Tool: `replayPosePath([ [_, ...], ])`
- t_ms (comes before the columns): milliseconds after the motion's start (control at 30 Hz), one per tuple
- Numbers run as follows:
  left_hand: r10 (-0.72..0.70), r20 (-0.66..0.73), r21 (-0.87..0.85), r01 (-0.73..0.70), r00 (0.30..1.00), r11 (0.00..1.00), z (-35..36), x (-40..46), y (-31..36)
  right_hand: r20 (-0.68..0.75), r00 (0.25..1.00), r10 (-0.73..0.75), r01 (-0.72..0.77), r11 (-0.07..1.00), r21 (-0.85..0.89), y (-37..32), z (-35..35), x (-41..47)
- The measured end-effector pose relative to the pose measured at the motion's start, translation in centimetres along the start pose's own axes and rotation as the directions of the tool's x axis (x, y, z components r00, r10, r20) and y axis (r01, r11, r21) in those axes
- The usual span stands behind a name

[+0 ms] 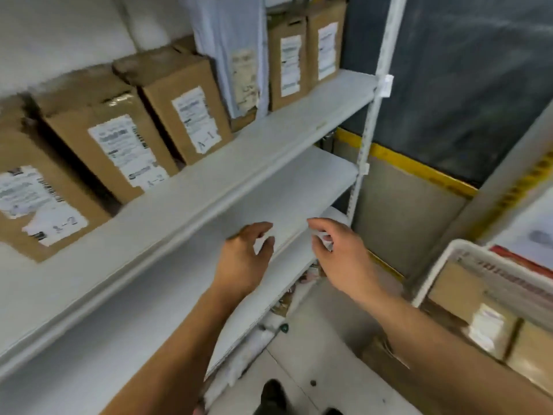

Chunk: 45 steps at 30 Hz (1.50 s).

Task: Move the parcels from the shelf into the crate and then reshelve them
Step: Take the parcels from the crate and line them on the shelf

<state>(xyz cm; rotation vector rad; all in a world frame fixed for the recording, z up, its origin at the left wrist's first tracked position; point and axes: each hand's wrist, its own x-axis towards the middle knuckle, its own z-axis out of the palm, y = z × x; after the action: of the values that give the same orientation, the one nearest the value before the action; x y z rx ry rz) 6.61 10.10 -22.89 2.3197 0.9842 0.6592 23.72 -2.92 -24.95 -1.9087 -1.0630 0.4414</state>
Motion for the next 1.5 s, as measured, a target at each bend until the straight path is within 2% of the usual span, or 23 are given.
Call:
replayPosePath([
  [133,0.094,0.172,0.001,-0.096,0.981,0.995,9.6,3.2,4.4,-0.137,0.969,0.207,-0.224,0.967,-0.123,8.0,-6.1,-1.7],
  [233,0.134,0.360,-0.023,-0.135,0.923,0.991,16.6,5.2,7.6,-0.232,0.901,0.366,-0.401,0.907,-0.125,13.6,-9.7,-3.9],
  [367,0.204,0.598,-0.078,-0.196,0.775,0.977,25.9,7.0,11.4,-0.303,0.778,0.550,-0.601,0.793,-0.102,20.0,-13.4,-6.3],
  [500,0.225,0.730,-0.120,-0.203,0.646,0.972,34.4,7.5,14.4,-0.371,0.653,0.661,-0.727,0.685,-0.059,25.6,-15.8,-8.0],
  [667,0.148,0.880,-0.132,-0.067,0.451,0.989,45.2,5.6,16.2,-0.354,0.495,0.794,-0.835,0.546,0.058,33.3,-16.9,-9.2],
  [767,0.082,0.922,-0.084,-0.012,0.379,0.996,51.7,3.9,16.1,-0.306,0.443,0.843,-0.871,0.486,0.078,38.1,-17.2,-9.2],
  [933,-0.097,0.910,0.084,0.050,0.402,0.995,61.7,2.2,14.2,-0.209,0.383,0.900,-0.904,0.412,0.113,47.6,-16.5,-8.5],
  [1100,-0.234,0.881,0.236,0.046,0.411,0.971,66.2,1.0,13.5,-0.065,0.344,0.937,-0.920,0.351,0.175,54.1,-15.4,-7.8],
  [1200,-0.269,0.864,0.255,0.091,0.426,0.963,67.3,0.6,13.4,0.018,0.380,0.925,-0.898,0.364,0.248,56.4,-15.0,-8.0],
  [1300,-0.268,0.831,0.238,0.125,0.487,0.963,66.9,0.3,14.6,0.064,0.408,0.911,-0.865,0.363,0.347,56.9,-15.5,-8.5],
  [1400,-0.205,0.794,0.147,0.147,0.572,0.978,64.9,0.0,16.4,0.036,0.462,0.886,-0.820,0.412,0.396,55.1,-17.7,-9.0],
  [1500,-0.176,0.772,0.000,0.276,0.611,0.961,61.4,0.4,18.3,0.000,0.527,0.850,-0.777,0.482,0.404,51.2,-21.4,-9.6],
])
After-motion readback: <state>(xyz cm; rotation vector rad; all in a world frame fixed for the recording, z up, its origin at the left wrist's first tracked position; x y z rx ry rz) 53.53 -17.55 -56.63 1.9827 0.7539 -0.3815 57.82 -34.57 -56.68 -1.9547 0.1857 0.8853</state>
